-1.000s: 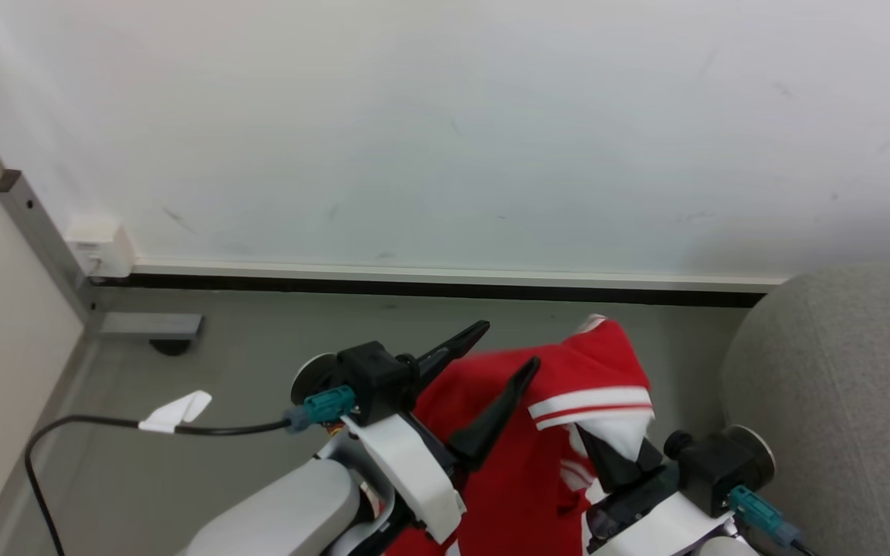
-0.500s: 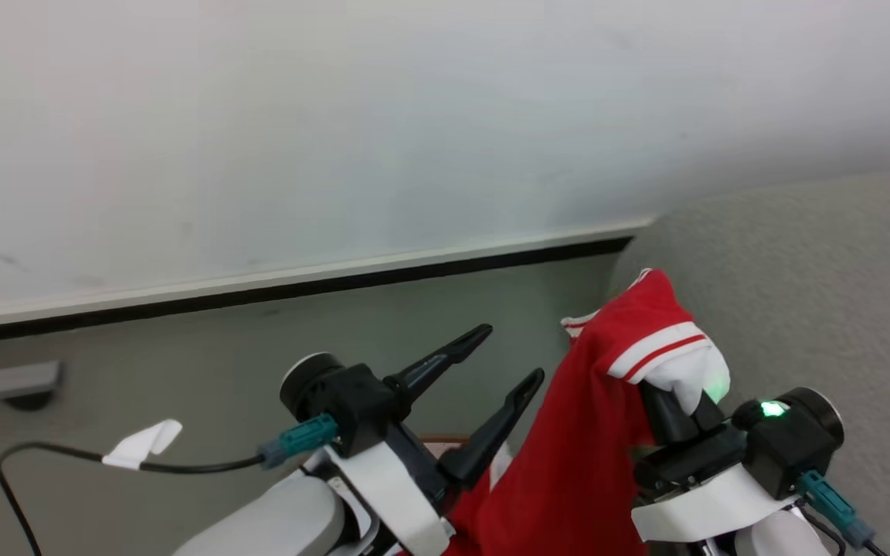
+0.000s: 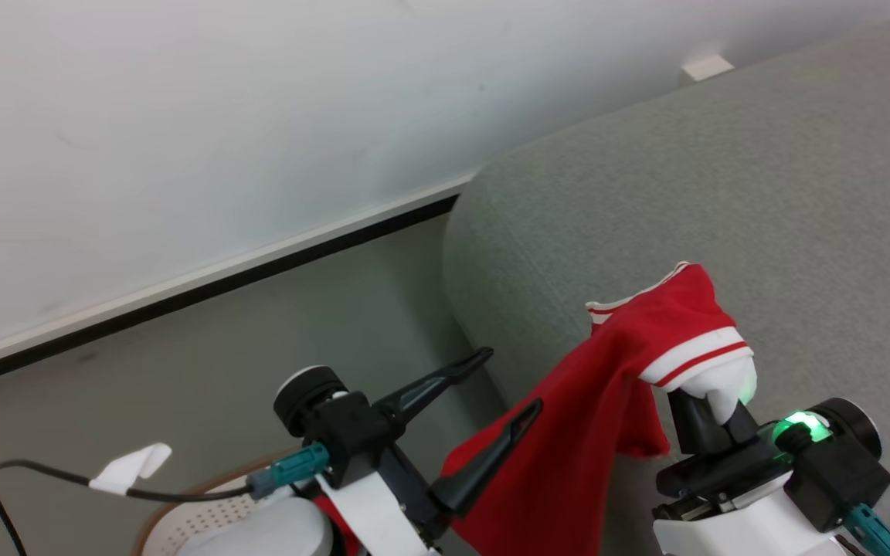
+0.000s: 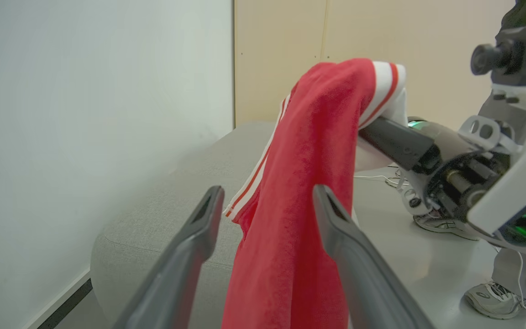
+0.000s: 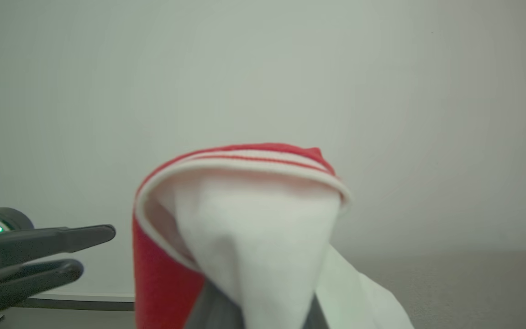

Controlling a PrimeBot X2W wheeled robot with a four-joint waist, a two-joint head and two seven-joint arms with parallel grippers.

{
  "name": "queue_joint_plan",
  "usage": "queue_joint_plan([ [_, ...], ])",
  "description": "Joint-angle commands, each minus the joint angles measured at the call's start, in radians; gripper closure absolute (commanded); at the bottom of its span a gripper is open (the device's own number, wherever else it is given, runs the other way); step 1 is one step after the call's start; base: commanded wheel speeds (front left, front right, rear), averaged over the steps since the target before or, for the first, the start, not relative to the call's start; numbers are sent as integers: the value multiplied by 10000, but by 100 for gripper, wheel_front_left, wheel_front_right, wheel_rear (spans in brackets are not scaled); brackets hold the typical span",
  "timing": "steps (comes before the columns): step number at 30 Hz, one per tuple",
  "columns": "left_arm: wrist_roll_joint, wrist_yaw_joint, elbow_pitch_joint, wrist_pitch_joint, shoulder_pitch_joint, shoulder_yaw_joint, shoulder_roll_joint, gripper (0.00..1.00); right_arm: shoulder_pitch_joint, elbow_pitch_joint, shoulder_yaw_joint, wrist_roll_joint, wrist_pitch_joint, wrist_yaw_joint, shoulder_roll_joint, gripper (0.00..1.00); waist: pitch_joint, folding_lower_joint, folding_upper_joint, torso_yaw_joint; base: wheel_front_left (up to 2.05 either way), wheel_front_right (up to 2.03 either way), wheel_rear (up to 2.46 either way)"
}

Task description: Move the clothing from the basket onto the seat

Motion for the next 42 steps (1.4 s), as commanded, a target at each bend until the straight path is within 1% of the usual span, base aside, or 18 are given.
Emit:
queue_joint_plan([
  [1,146,-26,-28,-4,132,-31,58,0,119,-156,-99,65,-4,-21,-14,100,231,-1,-1,-458,0,0,0],
  [5,234,-69,23,9,32,-122,95,0,311,-534,-246,-13,-4,-21,-9,100,387,-1,-1,-514,0,0,0],
  [10,320,-69,29,17,35,-163,212,0,193,-658,-321,-240,-2,-22,-12,100,596,-1,-1,-533,0,0,0],
  [15,468,132,-176,44,106,-71,502,0,-671,-510,-450,-829,-4,-22,-17,100,981,-1,-1,-489,0,0,0],
  [17,522,198,-318,88,80,-72,665,0,-1184,-453,-706,-951,-2,-22,-13,100,1261,-1,-1,-339,0,0,0],
  [19,606,164,-477,110,87,-84,835,0,-1700,-385,-1101,-1311,97,-23,-251,100,1541,-1,-1,-146,0,0,0],
  [22,690,139,-696,109,141,-75,1125,0,-2497,-462,-1643,-1327,385,-22,-374,100,1967,-1,-1,151,0,0,0],
  [24,709,79,-860,114,132,-50,1360,0,-3018,-552,-2030,-1330,722,-23,-545,100,2297,-1,-1,366,0,0,0],
  [27,767,6,-1101,107,111,18,1729,0,-3956,-493,-2523,-1073,1331,-23,-1084,100,2759,-1,-1,695,0,0,0],
  [29,719,-34,-1228,89,151,116,2002,0,-4501,-524,-2842,-920,1775,-23,-1331,100,3019,-1,-1,878,0,0,0],
  [32,674,-98,-1431,69,195,262,2390,0,-5522,-340,-3604,-482,2427,-23,-1998,100,3440,-1,-1,1157,0,0,0],
  [36,635,-190,-1651,34,310,451,2877,0,-6613,-37,-4466,-349,3346,-23,-2880,100,3963,-1,-1,1450,0,0,0],
  [38,654,-244,-1735,14,339,541,3085,0,-6968,-223,-4842,-570,3816,-23,-3047,100,4193,-1,-1,1558,0,0,0],
  [42,667,-343,-1912,-11,426,708,3444,0,-7809,-666,-5913,-904,4648,-23,-3338,100,4644,-1,-1,1716,0,0,0],
])
